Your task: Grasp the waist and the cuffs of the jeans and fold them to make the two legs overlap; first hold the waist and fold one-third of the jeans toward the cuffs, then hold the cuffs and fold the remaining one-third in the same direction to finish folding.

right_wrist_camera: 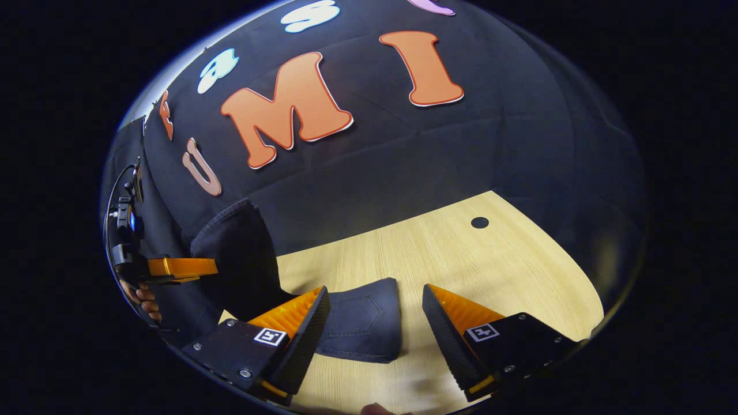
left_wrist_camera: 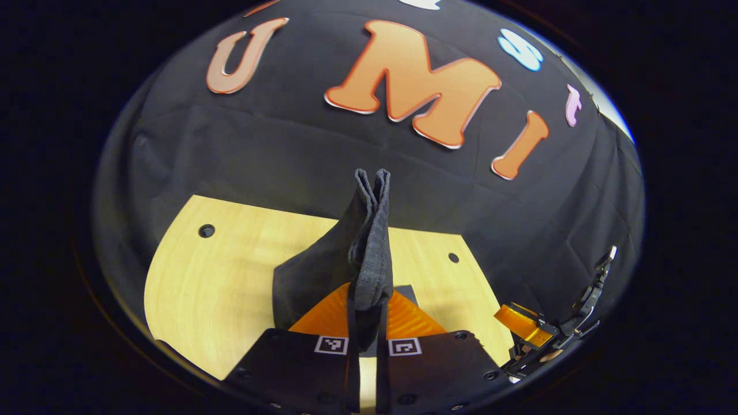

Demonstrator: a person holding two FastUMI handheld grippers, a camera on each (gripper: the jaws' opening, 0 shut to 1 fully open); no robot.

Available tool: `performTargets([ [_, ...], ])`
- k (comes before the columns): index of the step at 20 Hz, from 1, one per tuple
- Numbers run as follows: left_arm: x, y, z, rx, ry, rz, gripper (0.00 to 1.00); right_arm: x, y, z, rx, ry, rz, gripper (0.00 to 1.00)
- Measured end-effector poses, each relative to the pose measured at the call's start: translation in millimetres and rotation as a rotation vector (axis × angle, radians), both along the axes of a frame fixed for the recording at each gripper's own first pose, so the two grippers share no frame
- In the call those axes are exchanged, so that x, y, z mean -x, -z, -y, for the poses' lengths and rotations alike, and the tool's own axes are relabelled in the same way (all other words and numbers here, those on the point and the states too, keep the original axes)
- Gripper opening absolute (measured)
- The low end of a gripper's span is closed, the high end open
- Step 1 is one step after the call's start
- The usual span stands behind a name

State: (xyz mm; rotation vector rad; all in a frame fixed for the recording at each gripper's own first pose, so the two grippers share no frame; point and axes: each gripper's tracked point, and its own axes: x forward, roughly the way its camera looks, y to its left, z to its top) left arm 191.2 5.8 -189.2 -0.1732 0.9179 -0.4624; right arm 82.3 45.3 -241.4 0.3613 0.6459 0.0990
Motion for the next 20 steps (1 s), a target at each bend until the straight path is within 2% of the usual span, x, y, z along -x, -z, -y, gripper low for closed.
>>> performTargets([
  [9,43,80,97,-0.108,0.167,-0.107,0.11,-3,19,24,0.005,-0.039,-0.040,0.98],
  [13,57,118,117,-0.189,0.199,-0.125,0.12,-4,23,36,0.001,-0.047,-0.046,0.98],
  [15,67,126,126,-0.187,0.214,-0.140,0.25,-4,23,39,0.002,-0.049,-0.047,0.98],
  [17,78,123,134,-0.128,0.223,-0.171,0.35,-4,23,40,0.002,-0.054,-0.046,0.98],
  [20,74,102,129,-0.067,0.198,-0.127,0.67,-4,18,34,0.006,-0.059,-0.028,0.98],
])
